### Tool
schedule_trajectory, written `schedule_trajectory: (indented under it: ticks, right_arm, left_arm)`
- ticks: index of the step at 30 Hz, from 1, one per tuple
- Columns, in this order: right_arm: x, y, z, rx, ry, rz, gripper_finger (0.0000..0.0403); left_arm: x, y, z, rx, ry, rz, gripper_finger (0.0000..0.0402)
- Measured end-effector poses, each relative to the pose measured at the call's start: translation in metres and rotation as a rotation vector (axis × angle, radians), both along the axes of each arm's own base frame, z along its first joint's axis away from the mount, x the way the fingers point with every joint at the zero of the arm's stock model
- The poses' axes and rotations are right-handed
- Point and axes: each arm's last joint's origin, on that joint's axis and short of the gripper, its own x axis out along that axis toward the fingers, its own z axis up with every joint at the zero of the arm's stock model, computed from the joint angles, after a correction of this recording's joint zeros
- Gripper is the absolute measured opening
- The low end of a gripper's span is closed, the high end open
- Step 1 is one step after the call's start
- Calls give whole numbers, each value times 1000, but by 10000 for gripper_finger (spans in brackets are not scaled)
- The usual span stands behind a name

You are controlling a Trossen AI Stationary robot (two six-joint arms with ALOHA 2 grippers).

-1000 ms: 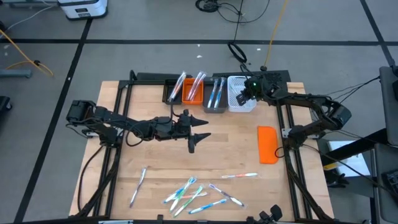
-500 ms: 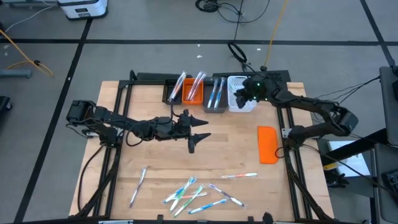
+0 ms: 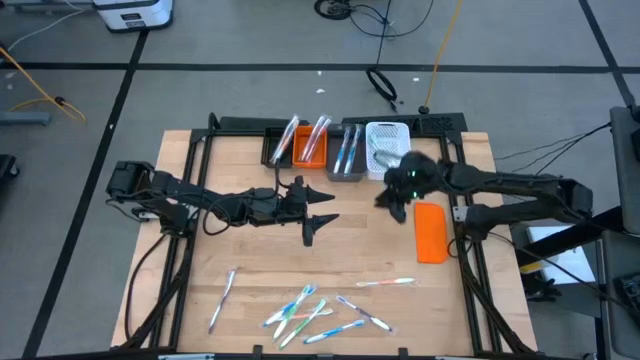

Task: Pick & Place Toothbrushes
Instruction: Put the orange toothbrush into the black bin

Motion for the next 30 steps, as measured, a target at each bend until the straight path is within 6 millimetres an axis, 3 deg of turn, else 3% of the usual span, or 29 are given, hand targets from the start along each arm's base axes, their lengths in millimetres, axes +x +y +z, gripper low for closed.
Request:
schedule_trajectory:
  ticks: [7, 12, 21, 30]
  right_arm:
    - [1, 60, -21, 62, 86, 225, 93]
    - [-9, 94, -43, 60, 152, 269, 93]
    - [-24, 135, -62, 109, 119, 314, 93]
    - [-41, 160, -82, 122, 123, 262, 93]
  left_arm:
    - [0, 0, -1, 2, 8, 1, 260]
    - [0, 0, -1, 2, 9, 2, 260]
    - [0, 1, -1, 2, 10, 5, 260]
    - [0, 1, -1, 2, 13, 6, 260]
